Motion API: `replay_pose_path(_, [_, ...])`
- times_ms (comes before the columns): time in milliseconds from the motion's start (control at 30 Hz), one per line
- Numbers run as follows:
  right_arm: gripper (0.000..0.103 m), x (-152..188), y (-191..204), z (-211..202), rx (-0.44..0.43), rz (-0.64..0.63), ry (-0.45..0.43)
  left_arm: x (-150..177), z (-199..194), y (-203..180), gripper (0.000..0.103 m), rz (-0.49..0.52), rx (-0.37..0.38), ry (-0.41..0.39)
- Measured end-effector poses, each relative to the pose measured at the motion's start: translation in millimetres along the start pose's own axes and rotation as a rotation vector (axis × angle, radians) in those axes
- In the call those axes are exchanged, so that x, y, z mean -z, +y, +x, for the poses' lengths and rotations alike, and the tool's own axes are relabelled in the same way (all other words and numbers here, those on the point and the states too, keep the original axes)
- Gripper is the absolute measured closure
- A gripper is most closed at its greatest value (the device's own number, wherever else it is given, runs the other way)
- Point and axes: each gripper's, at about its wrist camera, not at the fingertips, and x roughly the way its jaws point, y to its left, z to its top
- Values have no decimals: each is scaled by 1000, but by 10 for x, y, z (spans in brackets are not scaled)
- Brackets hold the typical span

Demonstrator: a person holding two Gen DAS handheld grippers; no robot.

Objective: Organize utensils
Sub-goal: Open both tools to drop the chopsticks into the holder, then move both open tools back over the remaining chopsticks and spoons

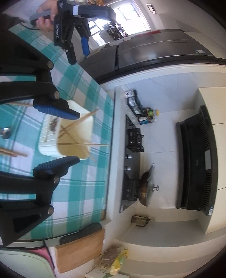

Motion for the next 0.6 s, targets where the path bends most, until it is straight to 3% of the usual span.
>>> replay_pose_path(100, [58, 615, -107, -131, 11, -21, 122, 763, 154, 159, 20, -87, -33, 137])
replay_pose_path(233, [58, 1543, -230, -243, 180, -50, 223, 1513, 333, 194, 20, -231, -63, 236])
replay_pose_path(333, [58, 2072, -363, -319, 257, 30, 276, 1722, 363, 132, 20, -287, -92, 207])
replay_pose_path(400, [58, 2289, -433, -323, 257, 73, 312, 1765, 418, 68, 20, -292, -112, 197])
replay_pose_path(500, [58, 2382, -507, -317, 229, 80, 381, 1740, 506, -55, 17, -220, -163, 182])
replay_pose_path(600, [58, 2288, -531, -523, 295, 1, 381, 1731, 523, -87, 14, -218, -173, 161])
